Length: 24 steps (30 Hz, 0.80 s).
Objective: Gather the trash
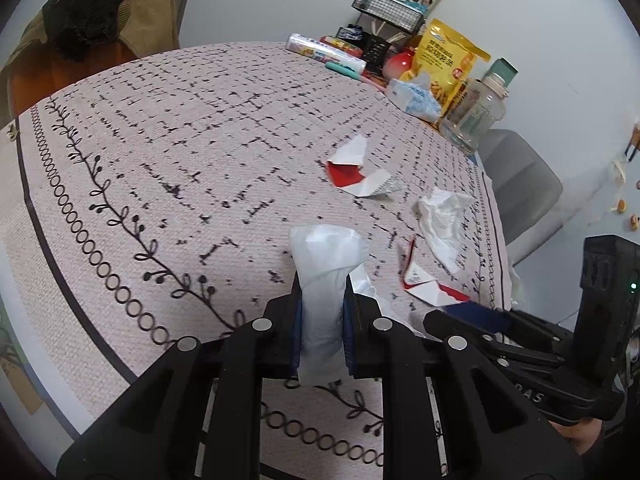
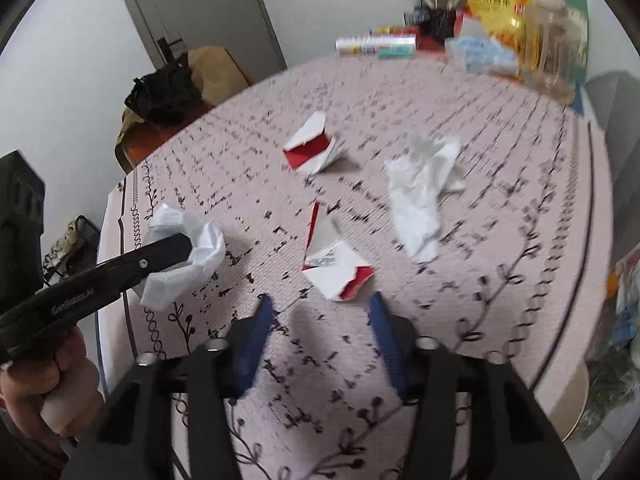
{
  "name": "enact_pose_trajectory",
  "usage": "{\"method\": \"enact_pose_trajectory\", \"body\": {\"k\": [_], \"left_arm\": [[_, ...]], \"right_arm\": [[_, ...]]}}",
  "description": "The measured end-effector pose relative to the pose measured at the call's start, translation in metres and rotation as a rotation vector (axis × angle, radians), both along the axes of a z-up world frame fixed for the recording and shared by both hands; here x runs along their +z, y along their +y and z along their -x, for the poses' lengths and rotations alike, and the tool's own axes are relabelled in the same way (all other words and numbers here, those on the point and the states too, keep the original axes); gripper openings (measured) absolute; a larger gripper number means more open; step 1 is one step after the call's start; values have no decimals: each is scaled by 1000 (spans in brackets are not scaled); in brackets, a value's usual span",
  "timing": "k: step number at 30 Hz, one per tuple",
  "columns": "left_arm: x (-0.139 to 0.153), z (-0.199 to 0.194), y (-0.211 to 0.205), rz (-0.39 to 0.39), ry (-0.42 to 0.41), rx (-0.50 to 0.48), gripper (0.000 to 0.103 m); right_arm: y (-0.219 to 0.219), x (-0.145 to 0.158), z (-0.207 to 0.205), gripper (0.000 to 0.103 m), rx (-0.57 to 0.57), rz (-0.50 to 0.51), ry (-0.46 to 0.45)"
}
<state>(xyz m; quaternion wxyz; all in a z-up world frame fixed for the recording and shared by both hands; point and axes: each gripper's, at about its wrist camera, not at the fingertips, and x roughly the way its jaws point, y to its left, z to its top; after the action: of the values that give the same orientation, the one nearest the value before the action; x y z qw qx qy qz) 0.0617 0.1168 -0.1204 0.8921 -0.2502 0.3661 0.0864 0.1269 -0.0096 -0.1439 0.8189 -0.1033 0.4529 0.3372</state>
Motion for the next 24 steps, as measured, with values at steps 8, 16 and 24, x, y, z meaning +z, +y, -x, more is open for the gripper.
{"method": "enact_pose_trajectory", "body": {"k": [8, 16, 24], "left_arm": [[-6, 3, 15, 17, 4, 24, 17], [-8, 7, 29, 26, 3, 49, 17], [-8, 16, 47, 26, -1, 99, 17]], "right_arm": [[24, -4, -8, 39, -4, 30, -8], [49, -5, -25, 53, -21, 58, -54], [84, -11, -34, 66, -16, 138, -134]]}}
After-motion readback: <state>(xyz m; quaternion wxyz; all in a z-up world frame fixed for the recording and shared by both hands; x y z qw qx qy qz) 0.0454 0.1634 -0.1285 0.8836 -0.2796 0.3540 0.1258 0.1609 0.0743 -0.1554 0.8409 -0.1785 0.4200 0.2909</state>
